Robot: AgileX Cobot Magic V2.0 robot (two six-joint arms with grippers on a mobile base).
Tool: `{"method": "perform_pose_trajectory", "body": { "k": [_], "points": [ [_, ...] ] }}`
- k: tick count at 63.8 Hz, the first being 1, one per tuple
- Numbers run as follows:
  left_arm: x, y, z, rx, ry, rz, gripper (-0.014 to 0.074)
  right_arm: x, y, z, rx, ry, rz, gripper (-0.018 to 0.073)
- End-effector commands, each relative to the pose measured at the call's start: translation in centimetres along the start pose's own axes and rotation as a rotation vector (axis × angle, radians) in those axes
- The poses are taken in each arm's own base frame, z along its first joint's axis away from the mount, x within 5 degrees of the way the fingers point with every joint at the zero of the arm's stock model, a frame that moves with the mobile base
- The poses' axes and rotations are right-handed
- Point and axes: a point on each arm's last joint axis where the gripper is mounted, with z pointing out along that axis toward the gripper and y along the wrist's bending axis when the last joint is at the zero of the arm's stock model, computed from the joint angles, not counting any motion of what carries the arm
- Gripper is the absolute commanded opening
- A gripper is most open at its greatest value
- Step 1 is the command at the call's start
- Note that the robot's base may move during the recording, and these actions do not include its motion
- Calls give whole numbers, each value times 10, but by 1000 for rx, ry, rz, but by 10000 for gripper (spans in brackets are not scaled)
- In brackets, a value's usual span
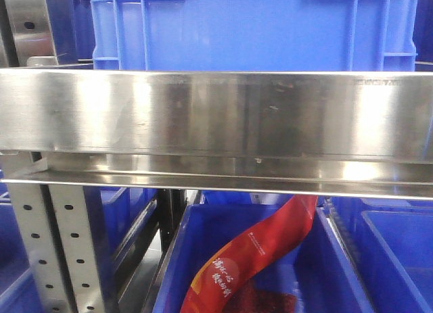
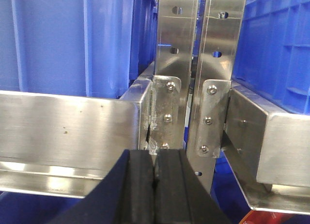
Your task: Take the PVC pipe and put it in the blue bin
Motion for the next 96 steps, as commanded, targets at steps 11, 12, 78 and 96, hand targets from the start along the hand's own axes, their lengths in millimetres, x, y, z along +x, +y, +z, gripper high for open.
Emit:
{"method": "perform_pose_trajectory", "body": {
  "k": [11,12,78,96],
  "points": [
    [-2,0,-1,-4,-20,3,-111,13,-3,-4,47,-9,-48,-162],
    [-2,0,-1,-4,-20,3,-111,15,-3,-4,47,-4,-48,-162],
    [-2,0,-1,-4,-20,3,-111,36,-2,-10,33,24,-10,-162],
    [-2,0,-1,-4,-20,3,-111,36,-2,-10,33,24,-12,-162]
  ]
}}
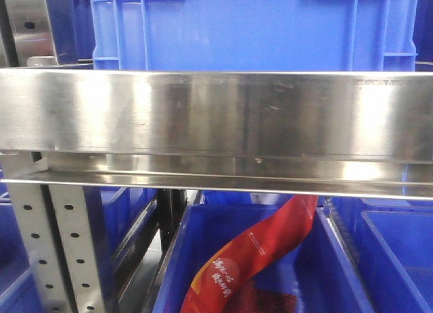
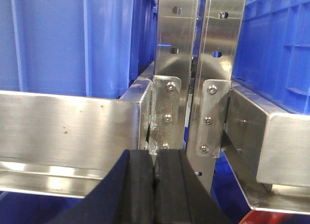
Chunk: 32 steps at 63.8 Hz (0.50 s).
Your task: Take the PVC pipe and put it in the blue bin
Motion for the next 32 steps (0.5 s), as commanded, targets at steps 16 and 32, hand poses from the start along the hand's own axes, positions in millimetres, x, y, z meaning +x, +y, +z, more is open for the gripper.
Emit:
{"method": "perform_pose_trajectory", "body": {
  "k": [16,32],
  "points": [
    [-2,0,-1,-4,-20,3,-111,-1,-1,0,8,-23,-11,-162],
    [-2,0,-1,-4,-20,3,-111,-1,-1,0,8,-23,-11,-162]
  ]
}}
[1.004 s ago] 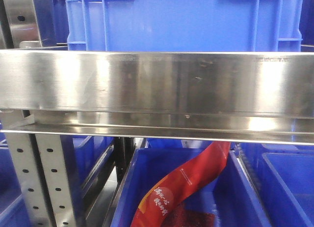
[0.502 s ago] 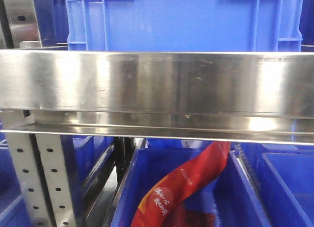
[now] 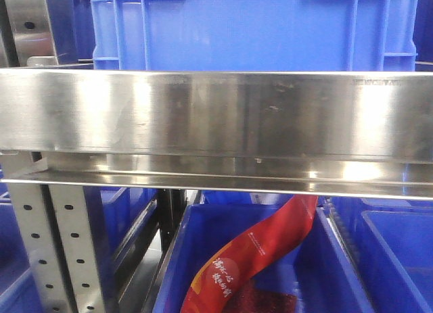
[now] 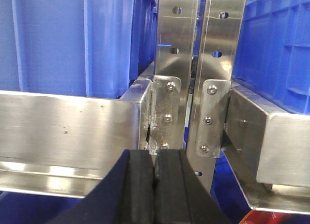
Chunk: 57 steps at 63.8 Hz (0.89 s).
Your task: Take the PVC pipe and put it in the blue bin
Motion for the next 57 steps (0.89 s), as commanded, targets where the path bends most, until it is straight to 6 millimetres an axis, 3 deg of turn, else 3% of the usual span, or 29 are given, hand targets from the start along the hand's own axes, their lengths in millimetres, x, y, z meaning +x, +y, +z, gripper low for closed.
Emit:
{"method": "perform_pose_trajectory", "body": {
  "k": [1,57],
  "points": [
    [-2,0,-1,-4,-20,3,-111,-1,0,0,5,-23,-8,-162],
    [-2,0,-1,-4,-20,3,-111,-1,0,0,4,-21,53,-162]
  ]
}}
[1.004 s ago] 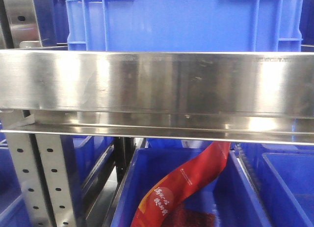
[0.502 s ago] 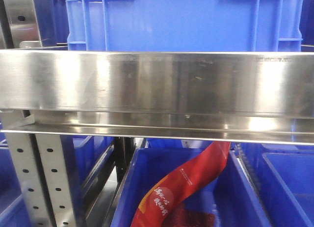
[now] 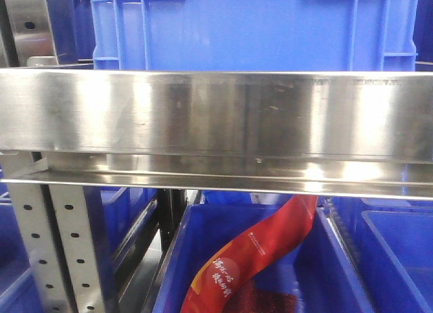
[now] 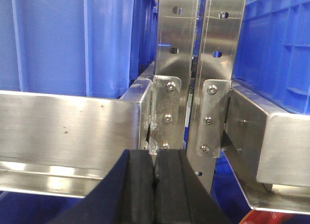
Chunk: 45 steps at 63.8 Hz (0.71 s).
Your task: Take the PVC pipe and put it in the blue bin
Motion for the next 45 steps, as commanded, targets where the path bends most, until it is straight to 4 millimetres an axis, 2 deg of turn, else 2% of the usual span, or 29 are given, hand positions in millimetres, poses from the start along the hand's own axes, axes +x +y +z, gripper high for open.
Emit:
{"method": "perform_pose_trajectory", "body": {
  "k": [1,45],
  "points": [
    [-2,0,-1,-4,-20,3,-111,-1,0,0,3,-21,-6,-162],
    [-2,0,-1,-4,-20,3,-111,-1,0,0,3,-21,-6,-162]
  ]
}}
